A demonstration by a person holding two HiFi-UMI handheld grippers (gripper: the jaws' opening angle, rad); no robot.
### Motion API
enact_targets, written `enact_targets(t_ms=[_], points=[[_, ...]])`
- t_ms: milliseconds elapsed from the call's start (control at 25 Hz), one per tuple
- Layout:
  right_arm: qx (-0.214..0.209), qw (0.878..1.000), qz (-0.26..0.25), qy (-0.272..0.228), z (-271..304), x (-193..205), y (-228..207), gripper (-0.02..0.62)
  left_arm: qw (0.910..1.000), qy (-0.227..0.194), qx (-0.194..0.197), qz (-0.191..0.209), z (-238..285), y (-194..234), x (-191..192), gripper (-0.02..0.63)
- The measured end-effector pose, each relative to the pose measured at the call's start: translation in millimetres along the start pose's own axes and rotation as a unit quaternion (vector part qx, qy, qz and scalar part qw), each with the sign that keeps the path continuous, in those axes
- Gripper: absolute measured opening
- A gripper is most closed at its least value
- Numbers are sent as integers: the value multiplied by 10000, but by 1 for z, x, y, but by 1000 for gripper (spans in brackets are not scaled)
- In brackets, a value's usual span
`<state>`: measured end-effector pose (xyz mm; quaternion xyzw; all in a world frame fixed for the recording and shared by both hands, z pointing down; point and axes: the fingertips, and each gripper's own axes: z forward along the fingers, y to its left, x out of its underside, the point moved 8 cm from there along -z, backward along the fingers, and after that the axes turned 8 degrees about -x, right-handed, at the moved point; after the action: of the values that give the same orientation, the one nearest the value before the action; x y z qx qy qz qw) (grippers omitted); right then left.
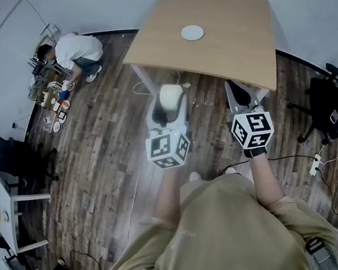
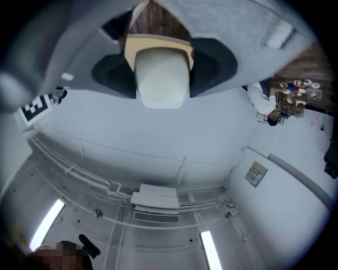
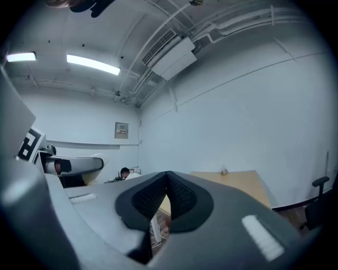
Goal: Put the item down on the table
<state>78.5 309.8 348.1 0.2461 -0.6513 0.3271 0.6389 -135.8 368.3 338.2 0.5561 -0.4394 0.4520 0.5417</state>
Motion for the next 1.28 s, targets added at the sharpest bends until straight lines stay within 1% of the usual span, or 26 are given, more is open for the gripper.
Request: enact_targets(t_ms=[240, 400, 480, 600, 720, 880, 1000, 1120, 1280], points=[[10, 9999, -120, -33, 16, 2, 46, 6, 10000, -10, 92, -12, -18, 41, -5, 318], [31, 9999, -127, 53, 15, 10, 76, 6, 9997, -45, 220, -124, -32, 60, -7, 318], [32, 9998, -138, 148, 12, 16, 82, 6, 9995, -67, 228, -217, -34, 63, -4, 318], [96, 9997, -11, 240, 12, 21, 76, 6, 9989, 35, 285, -375, -30, 56, 6, 318], [107, 9996, 186, 201, 25, 24, 72, 6, 9987, 152, 304, -389, -24, 57, 14, 318], [-112, 9994, 274, 156, 60, 29, 67, 6, 9995, 120, 88, -264, -6, 76, 15, 318], [-261, 9990, 337, 136, 88, 32, 55, 6, 9997, 59, -97, -234, 19, 88, 12, 318], [-409, 9986, 333, 89, 111, 27, 32, 6, 9994, 23, -183, -294, 51, 86, 10, 318], [-387, 9986, 345, -49, 148, 11, -27, 6, 9994, -30, -268, -236, 108, 67, 7, 318]])
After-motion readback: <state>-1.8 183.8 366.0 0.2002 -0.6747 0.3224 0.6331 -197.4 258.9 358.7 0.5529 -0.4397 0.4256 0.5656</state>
